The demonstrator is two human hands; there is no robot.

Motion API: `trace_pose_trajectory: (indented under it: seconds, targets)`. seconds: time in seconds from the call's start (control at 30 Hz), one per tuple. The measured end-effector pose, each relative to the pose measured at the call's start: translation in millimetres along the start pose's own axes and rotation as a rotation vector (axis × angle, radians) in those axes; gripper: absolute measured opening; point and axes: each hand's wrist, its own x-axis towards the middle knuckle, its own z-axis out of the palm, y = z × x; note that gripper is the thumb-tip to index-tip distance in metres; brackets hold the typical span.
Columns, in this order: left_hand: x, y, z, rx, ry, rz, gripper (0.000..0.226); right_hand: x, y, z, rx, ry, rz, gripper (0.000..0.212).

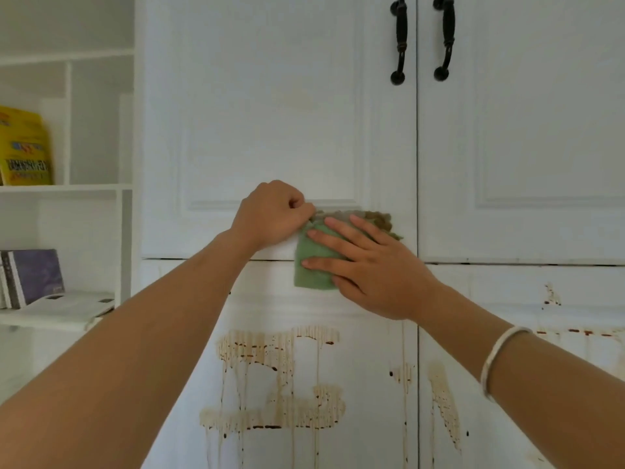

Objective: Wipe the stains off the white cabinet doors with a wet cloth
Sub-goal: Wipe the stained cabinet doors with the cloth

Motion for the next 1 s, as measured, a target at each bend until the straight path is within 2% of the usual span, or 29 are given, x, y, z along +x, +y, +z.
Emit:
trace_pose_trajectory:
  seconds: [0.17, 0.27, 0.43, 0.73, 1.0]
  targets:
    - [-13.4, -38.2, -24.1, 0.053, 0.083, -0.094, 0.033, -18.5, 7.9, -3.6, 0.014, -0.015, 0.086, 0.046]
    - [-21.3, -52.3, -35.8, 0.024, 0.061, -0.157, 0.033, -20.1, 5.3, -3.9, 0.019, -0.021, 0.076, 0.047]
    - [-16.1, -53.6, -38.2, 0.009, 0.025, -0.116, 0.033, -19.2, -2.1, 2.7, -0.003, 0.015, 0.092, 0.049]
    - [-17.4, -60.9, -31.7, 0.051, 0.081, -0.066, 0.029, 54.8, -74.4, 20.9, 0.085, 0.111, 0.142, 0.052]
    - [-17.5, -62.9, -39.0, -0.002, -0.024, 0.03, 0.035, 64.7, -96.9, 26.7, 0.056, 0.077, 0.199, 0.054]
